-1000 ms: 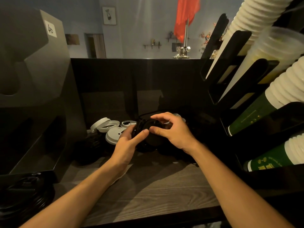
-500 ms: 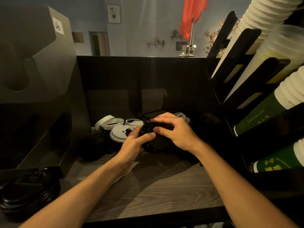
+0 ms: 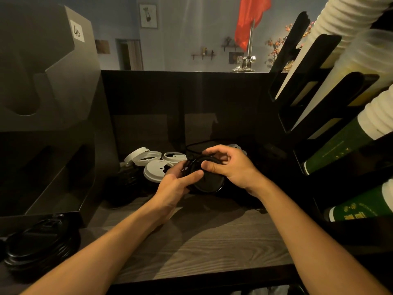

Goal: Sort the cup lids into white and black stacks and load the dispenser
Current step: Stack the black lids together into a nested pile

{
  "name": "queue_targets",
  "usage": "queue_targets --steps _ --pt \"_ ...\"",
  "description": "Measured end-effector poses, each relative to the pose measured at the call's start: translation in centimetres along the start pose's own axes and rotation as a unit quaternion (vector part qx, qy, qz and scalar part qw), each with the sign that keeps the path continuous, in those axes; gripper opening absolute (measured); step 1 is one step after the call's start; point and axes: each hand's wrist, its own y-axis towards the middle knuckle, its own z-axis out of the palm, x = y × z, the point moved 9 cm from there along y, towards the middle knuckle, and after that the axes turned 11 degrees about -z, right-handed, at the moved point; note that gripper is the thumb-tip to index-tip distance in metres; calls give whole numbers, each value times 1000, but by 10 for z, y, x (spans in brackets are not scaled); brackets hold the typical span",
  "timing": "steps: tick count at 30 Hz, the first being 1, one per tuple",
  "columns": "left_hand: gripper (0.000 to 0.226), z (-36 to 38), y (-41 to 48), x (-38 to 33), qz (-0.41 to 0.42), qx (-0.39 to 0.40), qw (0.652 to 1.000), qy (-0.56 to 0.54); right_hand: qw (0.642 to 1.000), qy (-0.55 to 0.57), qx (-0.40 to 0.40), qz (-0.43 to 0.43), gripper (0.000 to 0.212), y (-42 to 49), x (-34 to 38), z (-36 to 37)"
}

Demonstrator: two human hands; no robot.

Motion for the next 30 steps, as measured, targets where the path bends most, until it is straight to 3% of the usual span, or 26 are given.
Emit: queue_targets --steps 3,6,8,11,16,18,22,27,30 --pt "36 -5 0 -3 15 -36 999 30 998 -37 -38 19 31 1 -3 -11" --pt "35 -12 1 -4 28 -75 994 77 970 -234 -49 31 35 -1 -2 -34" --pt "33 -19 2 -2 32 -110 988 101 925 -375 26 58 32 -5 -6 -34" --pt "30 -28 3 -1 30 -153 981 112 881 -427 163 121 50 -12 -22 -21" --pt "30 -33 3 -1 28 -174 978 110 873 -400 242 137 76 -20 -28 -7" --pt "30 -33 3 -2 27 -176 978 108 891 -377 220 128 74 -18 -25 -8" --pt "29 -39 -2 -10 45 -201 975 80 935 -331 95 80 69 -6 -13 -22" --pt "80 -50 -6 -12 22 -236 970 54 986 -160 -41 35 63 -1 -2 -32" --pt "82 -47 -4 -10 16 -218 974 56 992 -108 -71 7 68 0 8 -25"
